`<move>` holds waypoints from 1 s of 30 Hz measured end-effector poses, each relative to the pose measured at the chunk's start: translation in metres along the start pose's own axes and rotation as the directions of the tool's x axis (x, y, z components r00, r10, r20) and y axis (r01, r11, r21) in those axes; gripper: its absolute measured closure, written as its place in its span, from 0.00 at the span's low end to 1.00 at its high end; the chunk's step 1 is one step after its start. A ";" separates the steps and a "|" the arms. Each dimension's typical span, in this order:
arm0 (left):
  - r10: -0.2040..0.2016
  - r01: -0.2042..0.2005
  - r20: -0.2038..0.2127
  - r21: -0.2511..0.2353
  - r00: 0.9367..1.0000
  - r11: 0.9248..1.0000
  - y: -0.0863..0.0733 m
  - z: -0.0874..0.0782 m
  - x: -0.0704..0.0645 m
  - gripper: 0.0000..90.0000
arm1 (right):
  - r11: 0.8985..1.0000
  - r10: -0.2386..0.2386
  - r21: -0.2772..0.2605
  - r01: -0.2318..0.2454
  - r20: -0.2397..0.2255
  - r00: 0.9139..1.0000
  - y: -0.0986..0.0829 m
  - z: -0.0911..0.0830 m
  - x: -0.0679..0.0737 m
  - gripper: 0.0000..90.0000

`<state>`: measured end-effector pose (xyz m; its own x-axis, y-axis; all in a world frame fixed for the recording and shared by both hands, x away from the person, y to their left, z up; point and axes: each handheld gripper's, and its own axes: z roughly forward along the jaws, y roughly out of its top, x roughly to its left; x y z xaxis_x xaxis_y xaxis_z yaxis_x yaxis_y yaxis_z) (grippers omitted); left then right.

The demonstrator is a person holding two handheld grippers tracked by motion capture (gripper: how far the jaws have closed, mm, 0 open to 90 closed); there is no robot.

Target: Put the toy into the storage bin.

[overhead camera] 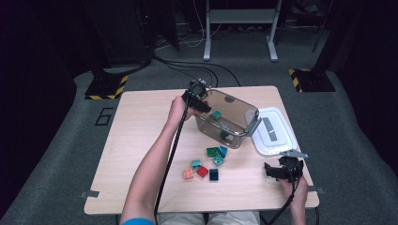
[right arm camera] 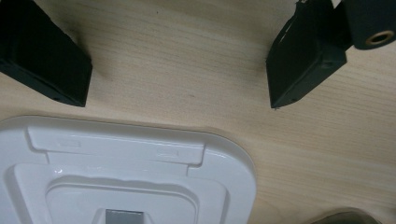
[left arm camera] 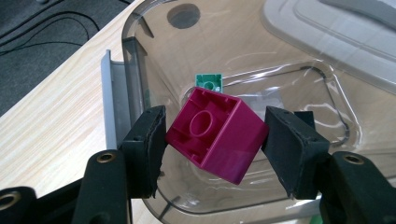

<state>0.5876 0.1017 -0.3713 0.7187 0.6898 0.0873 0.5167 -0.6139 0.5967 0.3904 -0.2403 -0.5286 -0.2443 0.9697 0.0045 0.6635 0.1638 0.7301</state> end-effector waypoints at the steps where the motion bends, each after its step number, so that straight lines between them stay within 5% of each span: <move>1: -0.003 0.003 0.002 0.000 1.000 1.000 0.000 0.001 0.000 0.45 | 1.000 0.000 0.000 0.000 0.000 1.000 0.000 0.000 0.000 0.07; 15: -0.048 0.048 0.008 -0.022 0.999 0.999 -0.009 -0.014 0.001 0.18 | 1.000 0.004 -0.002 -0.004 -0.002 1.000 0.000 0.000 0.001 0.07; 30: -0.010 0.009 -0.012 -0.066 1.000 0.998 -0.062 -0.059 -0.018 0.10 | 1.000 0.004 -0.001 -0.004 -0.002 1.000 0.000 0.000 0.001 0.07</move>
<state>0.5152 0.1501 -0.3632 0.7079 0.7004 0.0910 0.4914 -0.5810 0.6489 0.3905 -0.2397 -0.5286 -0.2427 0.9701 0.0085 0.6636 0.1596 0.7309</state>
